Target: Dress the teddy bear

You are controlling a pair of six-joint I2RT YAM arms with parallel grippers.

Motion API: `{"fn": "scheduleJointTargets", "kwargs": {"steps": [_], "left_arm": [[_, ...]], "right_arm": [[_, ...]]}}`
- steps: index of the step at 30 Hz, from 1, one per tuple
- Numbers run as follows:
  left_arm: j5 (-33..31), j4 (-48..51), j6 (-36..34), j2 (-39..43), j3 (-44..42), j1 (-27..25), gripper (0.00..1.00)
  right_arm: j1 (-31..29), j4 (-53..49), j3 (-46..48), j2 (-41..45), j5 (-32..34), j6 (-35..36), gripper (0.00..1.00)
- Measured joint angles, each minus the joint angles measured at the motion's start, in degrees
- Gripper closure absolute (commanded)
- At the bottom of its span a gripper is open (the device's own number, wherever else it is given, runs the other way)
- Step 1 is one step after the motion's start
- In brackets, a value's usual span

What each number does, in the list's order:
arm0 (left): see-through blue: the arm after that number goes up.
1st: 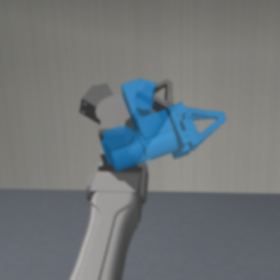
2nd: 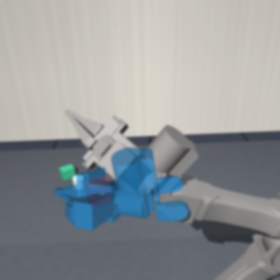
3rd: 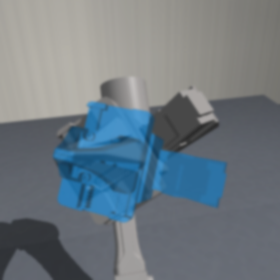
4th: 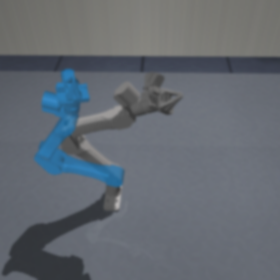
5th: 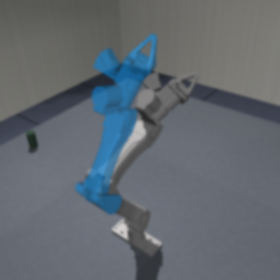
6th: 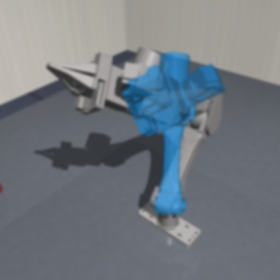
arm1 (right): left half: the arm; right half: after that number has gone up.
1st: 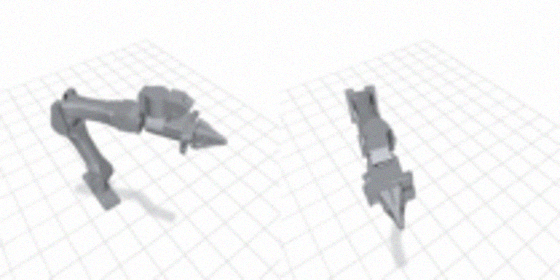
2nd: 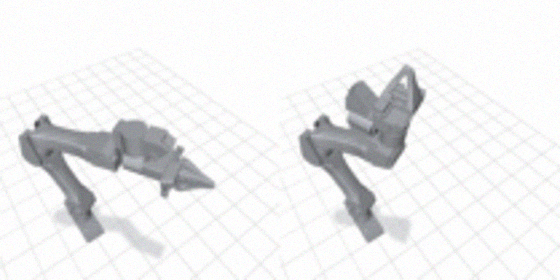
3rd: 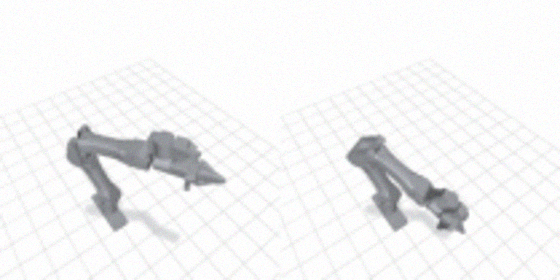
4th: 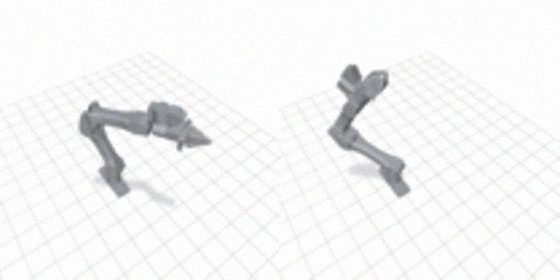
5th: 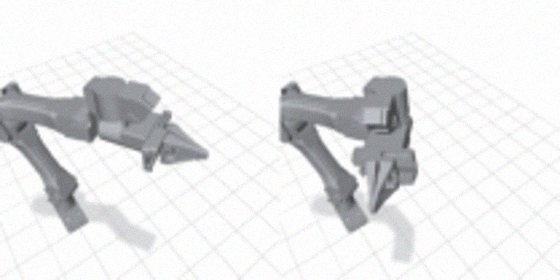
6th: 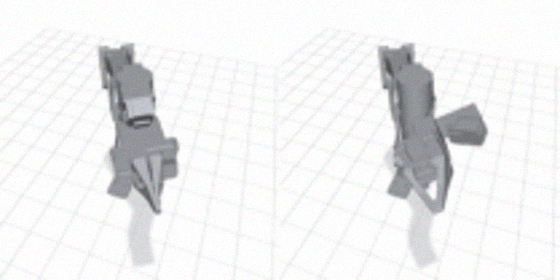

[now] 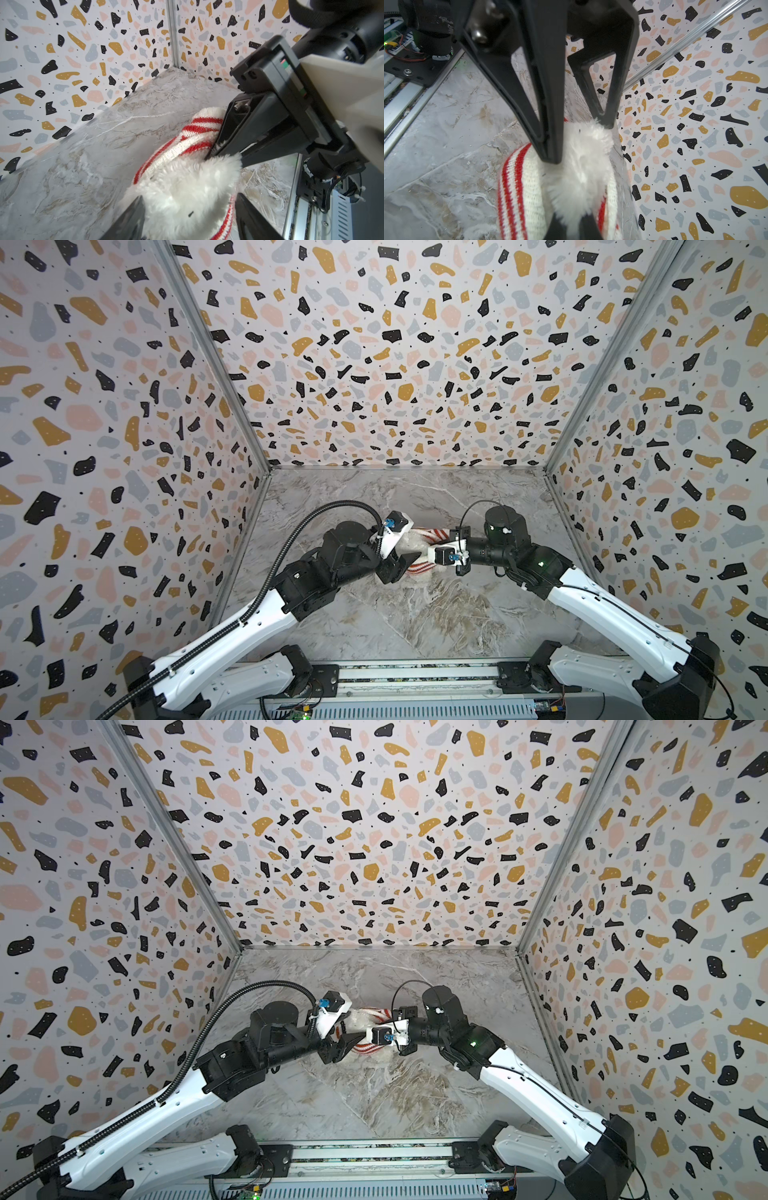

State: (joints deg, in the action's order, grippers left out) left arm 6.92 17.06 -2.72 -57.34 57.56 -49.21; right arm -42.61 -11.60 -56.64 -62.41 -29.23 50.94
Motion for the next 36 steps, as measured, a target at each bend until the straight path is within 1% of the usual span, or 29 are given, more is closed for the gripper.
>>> {"fn": "scheduleJointTargets", "kwargs": {"steps": [6,8,13,14,18,22,23,26,28,30,31,32,33,34,36], "left_arm": [[0.13,2.32,-2.49,-1.66,0.44,0.0,0.32],[0.09,2.4,-2.73,-1.97,0.44,0.0,0.37],[-0.11,2.43,-3.1,-2.05,0.44,0.0,0.53],[-0.13,2.47,-3.1,-2.05,0.44,0.0,0.55],[-0.33,2.69,-3.63,-2.05,0.44,-0.02,0.58],[-0.35,2.82,-3.78,-2.05,0.37,-0.02,0.59],[-0.37,2.82,-3.78,-2.05,0.33,-0.04,0.61],[-0.33,2.62,-3.78,-2.1,0.07,-0.11,0.71],[-0.22,2.14,-3.61,-2.1,-0.15,-0.15,0.83],[-0.09,1.2,-3.43,-1.84,-0.72,-0.37,0.97],[-0.15,0.63,-3.74,-1.57,-1.07,-0.44,1.0],[-0.37,0.26,-3.39,-1.36,-1.31,-0.46,1.0],[-0.87,-0.52,-3.17,-0.92,-1.77,-0.48,1.0],[-1.33,-1.14,-2.89,-0.52,-2.14,-0.48,1.0],[-2.29,-3.08,-2.08,0.66,-3.52,-0.63,1.0]], "right_arm": [[-0.79,-0.15,0.0,0.0,-0.13,0.57,1.0],[-1.31,-0.39,0.0,0.0,-0.09,0.66,1.0],[-2.58,-0.44,0.0,0.0,0.7,0.76,1.0],[-2.69,-0.44,0.0,0.0,0.9,0.81,1.0],[-3.17,-0.17,0.13,0.0,1.84,0.85,1.0],[-3.3,1.05,0.98,0.31,2.08,0.83,1.0],[-3.34,1.38,1.22,0.44,2.1,0.79,1.0],[-3.39,2.03,1.7,0.68,2.27,0.42,1.0],[-3.39,2.43,1.75,0.68,2.54,-0.09,1.0],[-3.39,3.04,1.79,0.68,3.02,-1.03,1.0],[-3.39,3.5,1.86,0.68,3.28,-1.84,1.0],[-3.43,3.82,1.92,0.68,3.41,-2.4,1.0],[-3.52,4.76,2.16,0.7,3.72,-3.43,0.99],[-3.61,5.44,2.4,0.76,4.0,-4.37,0.94],[-3.89,7.48,3.17,1.09,4.55,-6.84,0.75]]}}
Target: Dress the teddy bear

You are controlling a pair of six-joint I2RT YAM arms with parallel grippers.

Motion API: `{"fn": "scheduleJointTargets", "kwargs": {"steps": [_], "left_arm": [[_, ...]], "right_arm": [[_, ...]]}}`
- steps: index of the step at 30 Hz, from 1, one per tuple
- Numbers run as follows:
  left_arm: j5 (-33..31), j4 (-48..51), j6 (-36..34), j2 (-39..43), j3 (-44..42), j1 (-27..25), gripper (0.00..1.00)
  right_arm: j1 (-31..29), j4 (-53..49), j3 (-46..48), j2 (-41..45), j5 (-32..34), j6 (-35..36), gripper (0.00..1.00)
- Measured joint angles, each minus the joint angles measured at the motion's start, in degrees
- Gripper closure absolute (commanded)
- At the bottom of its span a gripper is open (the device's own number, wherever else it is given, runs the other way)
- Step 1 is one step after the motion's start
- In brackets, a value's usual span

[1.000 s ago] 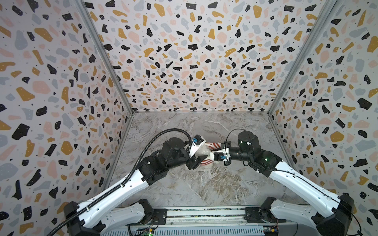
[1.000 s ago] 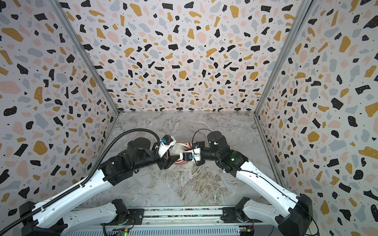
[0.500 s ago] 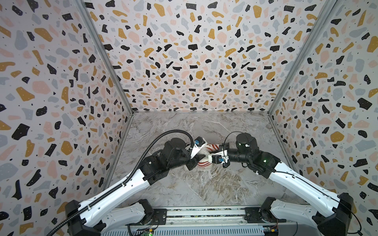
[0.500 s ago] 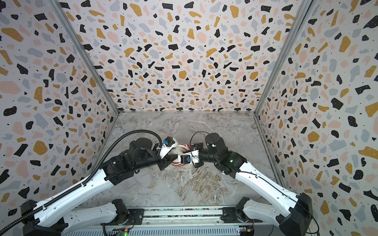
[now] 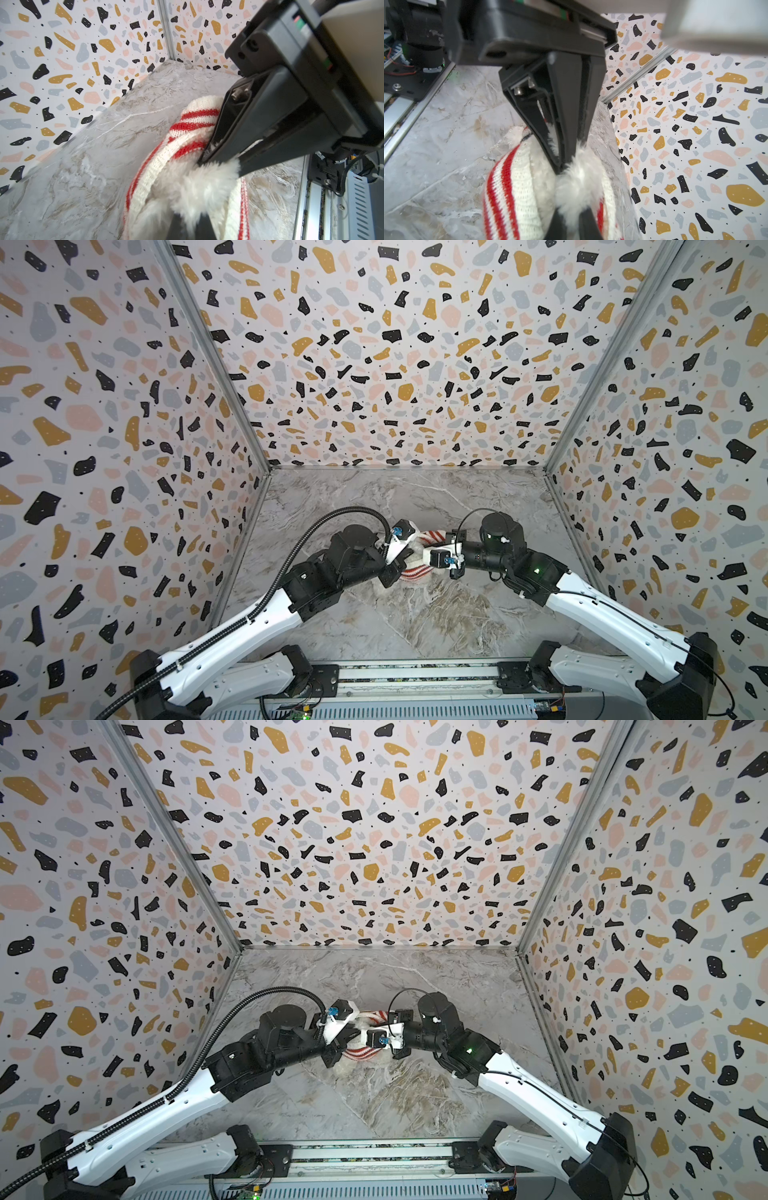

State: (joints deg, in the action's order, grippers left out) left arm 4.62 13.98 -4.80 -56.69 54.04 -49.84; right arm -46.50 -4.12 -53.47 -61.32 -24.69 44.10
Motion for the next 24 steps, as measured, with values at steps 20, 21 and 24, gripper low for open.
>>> {"fn": "scheduleJointTargets", "kwargs": {"steps": [20,21,24], "left_arm": [[-12.02,-18.08,9.88,10.97,-15.74,0.33,1.0],[-11.8,-18.45,10.21,11.39,-16.06,0.33,1.0],[-10.86,-19.56,11.1,13.09,-17.22,0.33,1.0]], "right_arm": [[6.01,8.57,18.47,18.58,5.66,-56.96,0.48],[6.21,8.9,19.69,18.84,5.2,-58.82,0.48],[6.21,9.9,21.62,17.57,3.02,-64.08,0.52]]}}
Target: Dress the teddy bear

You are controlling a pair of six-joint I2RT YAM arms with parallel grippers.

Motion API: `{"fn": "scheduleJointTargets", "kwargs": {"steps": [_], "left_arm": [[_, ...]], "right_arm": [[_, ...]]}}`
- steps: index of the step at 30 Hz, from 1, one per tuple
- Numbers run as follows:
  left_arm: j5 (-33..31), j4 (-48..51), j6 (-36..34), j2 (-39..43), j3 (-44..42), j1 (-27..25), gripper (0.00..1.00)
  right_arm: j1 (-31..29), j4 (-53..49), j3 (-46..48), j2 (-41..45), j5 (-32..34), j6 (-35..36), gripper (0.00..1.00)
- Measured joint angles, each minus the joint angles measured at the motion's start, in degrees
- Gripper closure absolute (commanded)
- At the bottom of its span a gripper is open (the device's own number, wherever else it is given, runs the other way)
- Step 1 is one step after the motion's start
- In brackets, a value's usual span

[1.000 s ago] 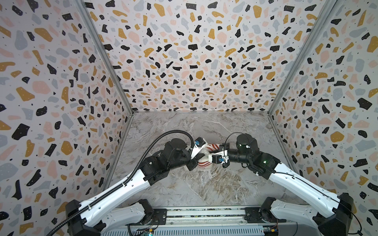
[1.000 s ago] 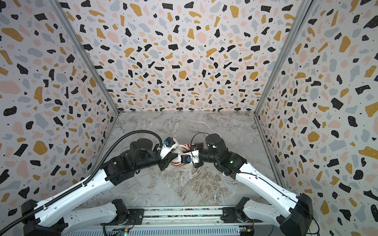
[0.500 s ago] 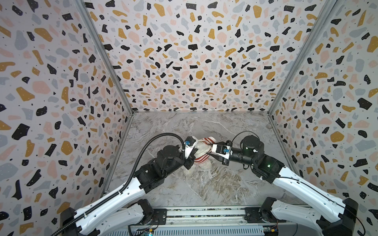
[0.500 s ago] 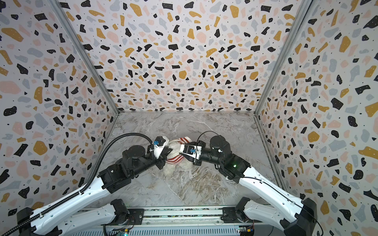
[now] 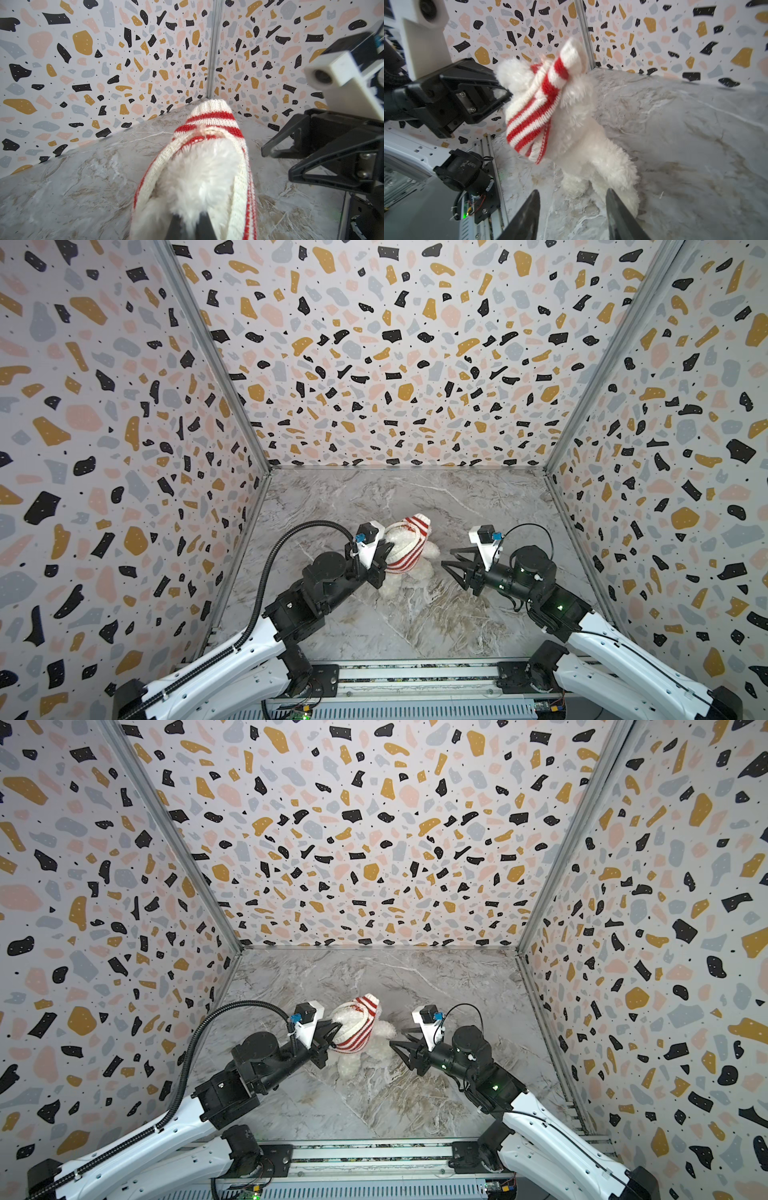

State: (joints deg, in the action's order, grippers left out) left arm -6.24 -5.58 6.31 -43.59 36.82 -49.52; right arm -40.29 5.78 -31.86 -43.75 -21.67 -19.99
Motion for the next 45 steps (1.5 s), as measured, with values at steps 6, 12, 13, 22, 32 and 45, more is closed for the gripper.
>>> {"fn": "scheduleJointTargets", "kwargs": {"steps": [6,12,13,22,32,45], "left_arm": [[1.31,-0.5,1.33,2.45,-1.01,0.0,1.0],[2.05,-1.2,2.32,3.5,-1.75,0.0,1.0],[2.34,-1.2,2.4,3.48,-1.9,0.0,1.0],[2.97,-1.38,3.54,3.78,-2.99,0.0,1.0],[3.85,-2.23,4.09,4.04,-3.1,0.0,1.0],[4.85,-2.67,5.03,4.04,-3.56,0.0,1.0]], "right_arm": [[-0.66,6.21,0.09,-4.39,-4.2,-5.35,0.53],[-5.25,8.98,-1.97,-9.27,-5.97,-5.31,0.57],[-5.64,9.33,-2.25,-9.86,-6.05,-5.25,0.58],[-6.23,11.32,-3.21,-10.36,-5.88,-5.16,0.66],[-6.23,12.0,-3.52,-11.1,-4.48,-3.82,0.72],[-6.23,14.86,-3.96,-13.05,-3.98,-3.48,0.74]]}}
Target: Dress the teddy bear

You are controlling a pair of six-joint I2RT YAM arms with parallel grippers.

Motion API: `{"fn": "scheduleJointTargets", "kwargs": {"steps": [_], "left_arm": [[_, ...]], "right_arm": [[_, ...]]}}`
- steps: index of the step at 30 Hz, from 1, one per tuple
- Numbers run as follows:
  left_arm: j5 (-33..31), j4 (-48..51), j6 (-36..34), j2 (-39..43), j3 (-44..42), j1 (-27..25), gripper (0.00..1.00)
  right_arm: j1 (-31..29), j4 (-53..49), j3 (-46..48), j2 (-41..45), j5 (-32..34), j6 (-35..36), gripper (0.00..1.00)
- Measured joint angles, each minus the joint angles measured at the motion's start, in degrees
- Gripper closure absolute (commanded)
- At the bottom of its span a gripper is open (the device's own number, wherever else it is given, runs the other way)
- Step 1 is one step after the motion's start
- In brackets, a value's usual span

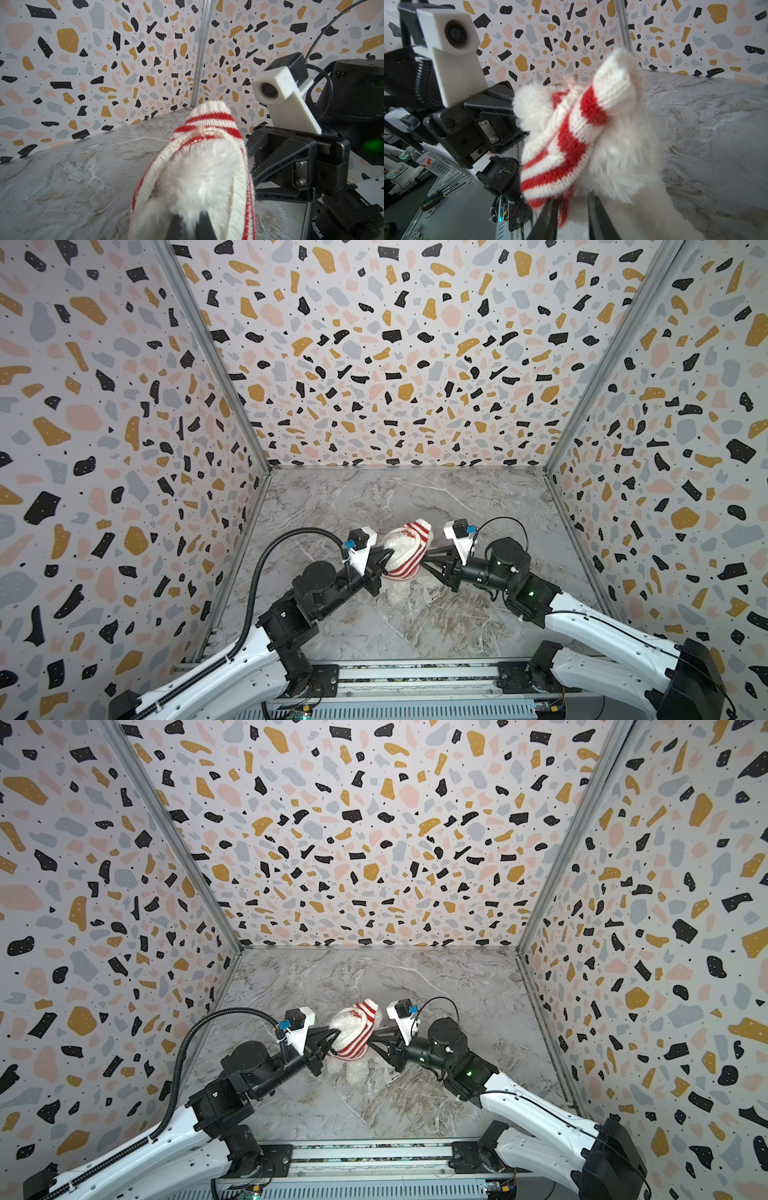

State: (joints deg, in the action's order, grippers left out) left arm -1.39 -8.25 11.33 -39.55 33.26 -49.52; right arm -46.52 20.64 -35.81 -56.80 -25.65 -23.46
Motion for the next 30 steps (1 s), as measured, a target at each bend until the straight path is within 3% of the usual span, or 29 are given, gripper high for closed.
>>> {"fn": "scheduleJointTargets", "kwargs": {"steps": [8,13,18,30], "left_arm": [[1.05,-0.57,0.09,-0.02,-0.02,0.02,1.0],[1.38,-0.85,0.13,-0.02,-0.02,0.02,1.0],[1.4,-0.87,0.13,0.02,-0.13,0.02,1.0],[1.99,-1.55,0.35,1.4,-1.05,-0.02,1.0]], "right_arm": [[-0.17,1.46,-0.07,-0.48,0.61,-0.02,0.7],[-0.22,2.14,-0.07,-0.48,1.31,-0.02,0.89],[-0.28,2.12,-0.07,-0.44,2.56,-0.07,1.0],[0.22,1.99,2.01,4.5,7.1,-1.11,1.0]]}}
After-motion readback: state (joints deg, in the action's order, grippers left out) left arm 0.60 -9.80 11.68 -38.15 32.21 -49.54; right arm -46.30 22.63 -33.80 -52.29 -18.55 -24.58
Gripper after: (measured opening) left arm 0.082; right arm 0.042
